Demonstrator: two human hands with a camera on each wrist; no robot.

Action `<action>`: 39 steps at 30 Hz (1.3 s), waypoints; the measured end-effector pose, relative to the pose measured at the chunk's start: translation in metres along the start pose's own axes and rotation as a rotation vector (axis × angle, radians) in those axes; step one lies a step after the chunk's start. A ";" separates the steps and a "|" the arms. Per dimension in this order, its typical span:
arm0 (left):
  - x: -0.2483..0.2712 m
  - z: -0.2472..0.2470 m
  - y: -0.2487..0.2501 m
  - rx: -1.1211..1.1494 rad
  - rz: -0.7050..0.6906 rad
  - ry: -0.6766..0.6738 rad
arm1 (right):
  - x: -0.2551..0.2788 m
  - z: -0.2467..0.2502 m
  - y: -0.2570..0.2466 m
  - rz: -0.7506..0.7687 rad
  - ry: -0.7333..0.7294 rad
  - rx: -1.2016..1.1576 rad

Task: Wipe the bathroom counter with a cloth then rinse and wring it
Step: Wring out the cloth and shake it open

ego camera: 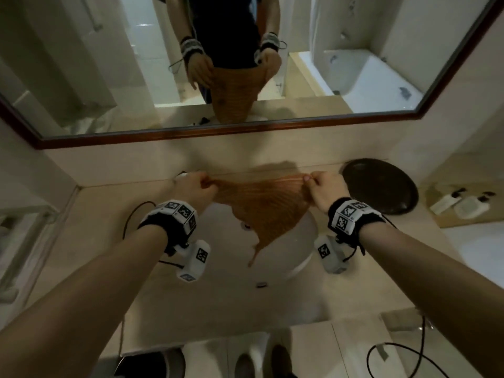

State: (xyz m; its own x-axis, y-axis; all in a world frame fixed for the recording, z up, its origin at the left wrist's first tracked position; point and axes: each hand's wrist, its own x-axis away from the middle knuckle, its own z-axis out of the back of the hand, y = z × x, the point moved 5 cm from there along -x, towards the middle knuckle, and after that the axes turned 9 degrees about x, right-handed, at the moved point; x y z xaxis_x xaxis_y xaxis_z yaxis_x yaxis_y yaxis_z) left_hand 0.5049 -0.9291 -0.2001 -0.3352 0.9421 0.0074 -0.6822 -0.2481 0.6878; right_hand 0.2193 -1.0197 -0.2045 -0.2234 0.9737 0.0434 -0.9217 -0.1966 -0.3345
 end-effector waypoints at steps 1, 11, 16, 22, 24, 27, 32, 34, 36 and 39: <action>0.003 -0.005 0.007 0.020 -0.012 -0.021 | 0.007 0.005 0.007 -0.022 0.012 -0.008; 0.031 -0.070 0.095 0.264 -0.158 -0.105 | 0.074 0.059 0.102 -0.171 0.148 -0.014; 0.069 -0.115 0.145 0.287 -0.200 -0.141 | 0.104 0.086 0.163 -0.189 0.169 0.007; 0.118 -0.174 0.174 0.305 -0.084 -0.172 | 0.135 0.108 0.226 -0.160 0.090 -0.059; 0.124 -0.192 0.177 0.271 -0.025 -0.153 | 0.136 0.109 0.242 -0.147 0.066 -0.066; 0.126 -0.213 0.181 0.234 0.003 -0.125 | 0.129 0.103 0.264 -0.137 0.050 -0.062; 0.099 -0.247 0.179 -0.019 -0.008 -0.196 | 0.092 0.070 0.296 -0.215 -0.042 0.004; 0.074 -0.265 0.172 -0.144 -0.027 -0.219 | 0.069 0.053 0.307 -0.257 -0.072 -0.067; 0.046 -0.283 0.165 -0.200 -0.031 -0.224 | 0.045 0.034 0.319 -0.333 -0.104 -0.199; 0.002 -0.307 0.153 -0.240 0.027 -0.264 | 0.004 0.004 0.343 -0.407 -0.105 -0.328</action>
State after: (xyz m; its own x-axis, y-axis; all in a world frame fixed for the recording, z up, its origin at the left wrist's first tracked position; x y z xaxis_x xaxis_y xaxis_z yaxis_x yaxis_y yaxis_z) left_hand 0.2006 -1.0343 -0.3182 -0.1978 0.9524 0.2321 -0.8190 -0.2906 0.4947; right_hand -0.0990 -1.0842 -0.3152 0.0856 0.9438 0.3191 -0.7969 0.2572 -0.5467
